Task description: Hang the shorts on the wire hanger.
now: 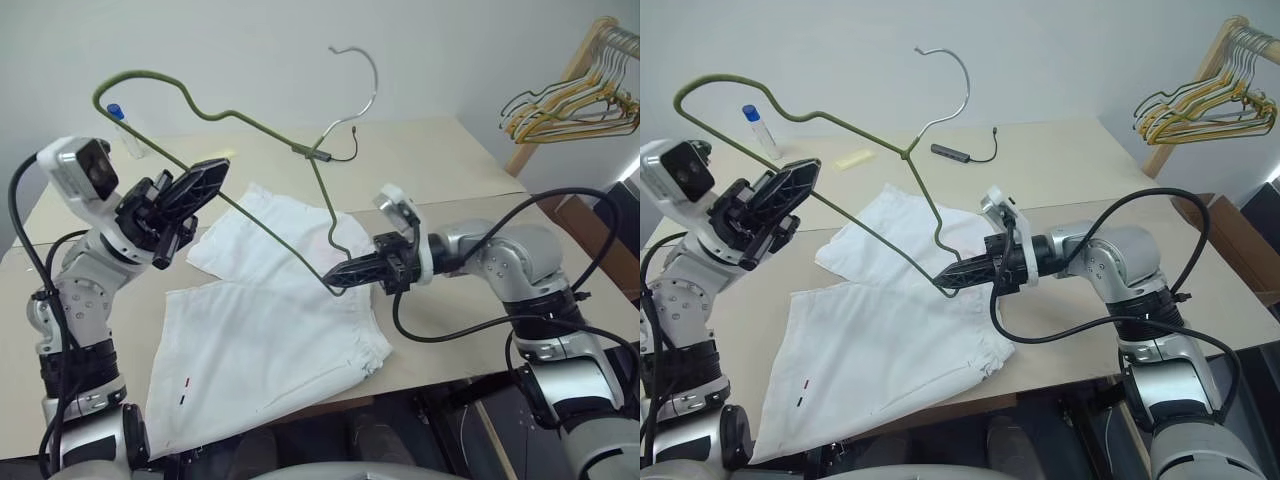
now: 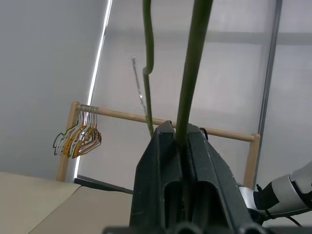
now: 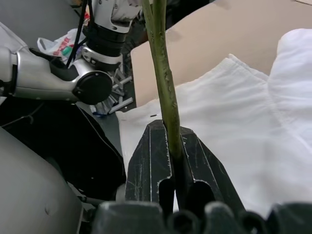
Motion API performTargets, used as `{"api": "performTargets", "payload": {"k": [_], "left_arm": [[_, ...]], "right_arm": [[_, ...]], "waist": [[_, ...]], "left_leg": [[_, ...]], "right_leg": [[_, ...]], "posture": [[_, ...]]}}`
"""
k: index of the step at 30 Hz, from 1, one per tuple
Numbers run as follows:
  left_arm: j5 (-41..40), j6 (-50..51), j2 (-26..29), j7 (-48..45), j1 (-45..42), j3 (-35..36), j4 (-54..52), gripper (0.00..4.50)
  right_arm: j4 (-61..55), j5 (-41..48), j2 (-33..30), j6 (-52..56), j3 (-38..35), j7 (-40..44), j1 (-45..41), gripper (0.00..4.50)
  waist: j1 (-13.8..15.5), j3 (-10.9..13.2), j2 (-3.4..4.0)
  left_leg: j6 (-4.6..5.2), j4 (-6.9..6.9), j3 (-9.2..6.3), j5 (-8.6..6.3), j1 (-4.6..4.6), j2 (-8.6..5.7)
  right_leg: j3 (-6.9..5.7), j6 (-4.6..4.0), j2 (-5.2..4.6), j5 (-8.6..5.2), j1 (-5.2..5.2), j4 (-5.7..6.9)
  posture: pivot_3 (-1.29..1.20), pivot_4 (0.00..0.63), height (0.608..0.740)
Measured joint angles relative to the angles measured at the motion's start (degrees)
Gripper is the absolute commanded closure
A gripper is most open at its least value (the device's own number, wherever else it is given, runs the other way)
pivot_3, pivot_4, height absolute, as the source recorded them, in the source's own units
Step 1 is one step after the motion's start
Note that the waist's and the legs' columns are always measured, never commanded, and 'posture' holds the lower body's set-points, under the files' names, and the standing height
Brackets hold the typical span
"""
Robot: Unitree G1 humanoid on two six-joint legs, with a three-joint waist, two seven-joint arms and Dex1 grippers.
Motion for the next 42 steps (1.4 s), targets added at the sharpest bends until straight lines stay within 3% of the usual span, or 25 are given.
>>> {"api": "performTargets", "payload": {"k": [2, 5, 7, 10, 13, 15, 17, 21, 25, 33, 37, 42], "left_arm": [[1.23, -1.54, -0.88, -0.02, 0.24, -0.23, 0.04, 4.5], [3.16, -3.25, -1.48, 0.06, 0.94, -0.71, 0.19, 3.81], [3.25, -2.92, -1.39, 0.0, 1.58, -1.49, 0.31, 3.07], [5.52, -2.51, -0.9, 0.74, 2.49, -3.93, 0.3, 2.29], [13.98, -3.86, 3.62, 1.28, 3.25, -9.64, 0.2, 1.36], [25.35, -7.35, 8.56, 1.25, 4.16, -17.43, 0.54, 0.63], [31.12, -10.14, 9.78, 1.04, 4.74, -21.08, 1.72, 0.09], [37.02, -14.36, 11.17, 0.1, 5.18, -23.02, 3.62, 0.03], [41.41, -18.5, 13.97, -1.44, 6.06, -23.56, 3.26, 0.03], [43.76, -19.51, 14.03, -3.25, 5.83, -26.25, 0.31, 0.03], [44.47, -19.89, 12.76, -3.99, 4.27, -27.97, 0.22, 0.03], [44.47, -19.93, 11.29, -4.56, 2.77, -29.1, -0.7, 0.03]], "right_arm": [[0.04, -0.74, 0.11, -0.33, 0.01, -0.12, 0.05, 4.48], [0.09, -1.32, 0.36, -0.41, 0.01, -0.2, 0.28, 4.5], [0.04, -1.16, 1.21, -0.41, -0.03, -0.38, 0.31, 4.5], [0.05, -0.78, 1.42, -0.19, -0.74, -1.64, 0.53, 4.5], [0.45, 0.58, 2.0, 0.91, -3.84, -3.21, 0.86, 4.5], [1.86, 2.49, 3.12, 2.67, -7.43, -5.66, 1.14, 4.5], [2.73, 3.49, 3.08, 4.3, -10.11, -7.65, 2.21, 4.5], [2.3, 5.47, 0.52, 7.91, -14.32, -9.98, 5.79, 4.5], [-1.32, 7.52, -7.29, 13.21, -19.18, -11.01, 13.86, 4.5], [-8.48, 16.05, -17.4, 28.18, -31.07, -13.82, 31.67, 4.5], [-3.58, 20.67, -23.92, 31.56, -31.08, -9.6, 38.15, 4.5], [1.01, 18.74, -28.03, 31.34, -25.44, -6.22, 41.95, 4.5]], "waist": [[0.02, 0.0, 0.0], [-0.08, 0.0, 0.0], [-0.1, 0.0, 0.0], [-0.06, 0.0, 0.0], [0.01, 0.0, 0.01], [0.02, 0.01, 0.05], [0.03, 0.01, 0.05], [0.18, 0.03, 0.08], [0.27, 0.11, 0.2], [-0.89, 0.15, 0.27], [-1.5, 0.16, 0.28], [-2.32, 0.16, 0.28]], "left_leg": [[0.0, 0.0, 0.0, 0.0, 0.0, 0.0], [0.0, 0.0, 0.0, 0.0, 0.0, 0.01], [0.0, 0.0, -0.01, 0.0, 0.0, 0.01], [0.0, 0.0, -0.01, 0.0, 0.0, 0.0], [0.0, 0.0, -0.01, 0.0, 0.01, 0.0], [0.0, -0.01, 0.02, 0.0, 0.04, -0.01], [0.0, -0.01, 0.02, 0.0, 0.02, 0.0], [0.01, -0.01, -0.01, 0.0, -0.13, 0.02], [0.07, 0.0, 0.07, -0.04, -0.2, -0.01], [0.07, -0.01, 0.21, -0.04, 0.11, 0.07], [0.1, 0.0, 0.22, -0.06, 0.09, 0.06], [0.11, 0.0, 0.26, -0.07, 0.02, 0.09]], "right_leg": [[0.0, -0.02, 0.0, 0.01, 0.0, 0.0], [0.0, -0.04, 0.01, 0.03, -0.01, 0.0], [0.01, -0.02, 0.02, 0.01, -0.01, 0.01], [0.01, -0.02, 0.01, 0.01, 0.0, 0.01], [0.0, -0.03, 0.03, 0.02, 0.0, 0.0], [0.03, -0.09, 0.04, 0.05, 0.01, 0.0], [0.03, -0.1, 0.04, 0.05, 0.0, 0.0], [-0.02, -0.1, 0.04, 0.05, -0.11, -0.02], [0.03, -0.03, -0.04, 0.01, -0.11, -0.14], [0.19, 0.29, 0.06, -0.15, 0.13, -0.09], [0.19, 0.29, 0.06, -0.15, 0.1, -0.15], [0.26, 0.3, 0.09, -0.15, 0.12, -0.13]], "posture": [[-0.03, 0.0, 0.74], [-0.03, 0.0, 0.74], [-0.03, 0.0, 0.74], [-0.03, 0.0, 0.74], [-0.03, 0.0, 0.74], [-0.04, 0.0, 0.74], [-0.04, 0.0, 0.74], [-0.05, 0.0, 0.74], [-0.07, 0.0, 0.74], [-0.11, 0.0, 0.74], [-0.12, 0.0, 0.74], [-0.12, 0.0, 0.74]]}}
